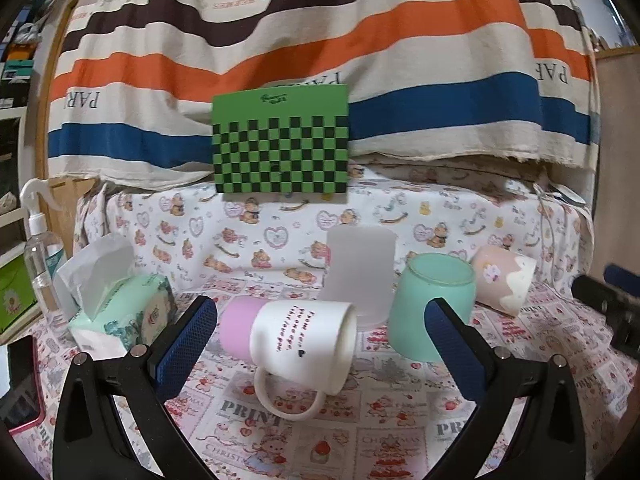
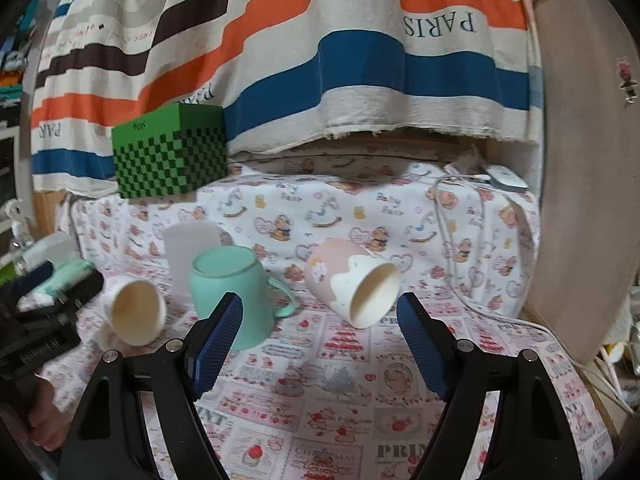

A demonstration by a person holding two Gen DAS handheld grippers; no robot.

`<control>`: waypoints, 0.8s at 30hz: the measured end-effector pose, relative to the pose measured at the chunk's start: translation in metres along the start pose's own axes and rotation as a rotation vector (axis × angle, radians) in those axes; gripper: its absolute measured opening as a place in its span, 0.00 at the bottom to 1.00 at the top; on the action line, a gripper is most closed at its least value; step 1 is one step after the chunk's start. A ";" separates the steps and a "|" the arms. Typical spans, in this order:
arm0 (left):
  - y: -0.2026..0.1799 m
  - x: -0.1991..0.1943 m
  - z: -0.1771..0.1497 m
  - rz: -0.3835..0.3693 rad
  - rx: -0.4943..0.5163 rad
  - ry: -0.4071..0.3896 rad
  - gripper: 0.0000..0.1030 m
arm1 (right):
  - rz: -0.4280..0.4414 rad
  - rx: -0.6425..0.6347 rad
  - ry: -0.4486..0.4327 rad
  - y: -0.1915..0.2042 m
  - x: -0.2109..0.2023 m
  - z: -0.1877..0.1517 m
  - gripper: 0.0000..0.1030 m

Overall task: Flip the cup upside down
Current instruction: 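Reach the right tool to the pink cup lying on its side and grasp it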

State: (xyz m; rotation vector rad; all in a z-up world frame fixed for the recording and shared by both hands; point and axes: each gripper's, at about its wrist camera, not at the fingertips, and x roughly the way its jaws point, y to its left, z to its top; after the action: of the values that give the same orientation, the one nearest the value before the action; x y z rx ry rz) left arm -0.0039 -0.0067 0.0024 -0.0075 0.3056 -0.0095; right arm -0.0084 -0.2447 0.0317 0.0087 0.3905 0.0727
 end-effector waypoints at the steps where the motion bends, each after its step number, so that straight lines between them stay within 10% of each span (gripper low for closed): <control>1: -0.001 0.000 0.000 -0.006 0.002 0.003 1.00 | 0.030 -0.040 0.040 0.001 0.006 0.008 0.81; 13: -0.001 -0.001 0.000 -0.011 0.001 0.001 1.00 | -0.131 -0.614 0.552 0.029 0.140 0.047 0.86; 24: 0.003 0.001 0.000 -0.004 -0.006 0.008 1.00 | -0.243 -0.826 0.642 0.040 0.226 0.003 0.87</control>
State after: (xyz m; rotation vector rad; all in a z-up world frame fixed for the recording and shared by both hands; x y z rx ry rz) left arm -0.0028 -0.0035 0.0021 -0.0142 0.3132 -0.0124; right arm 0.1987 -0.1883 -0.0503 -0.8946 0.9750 -0.0099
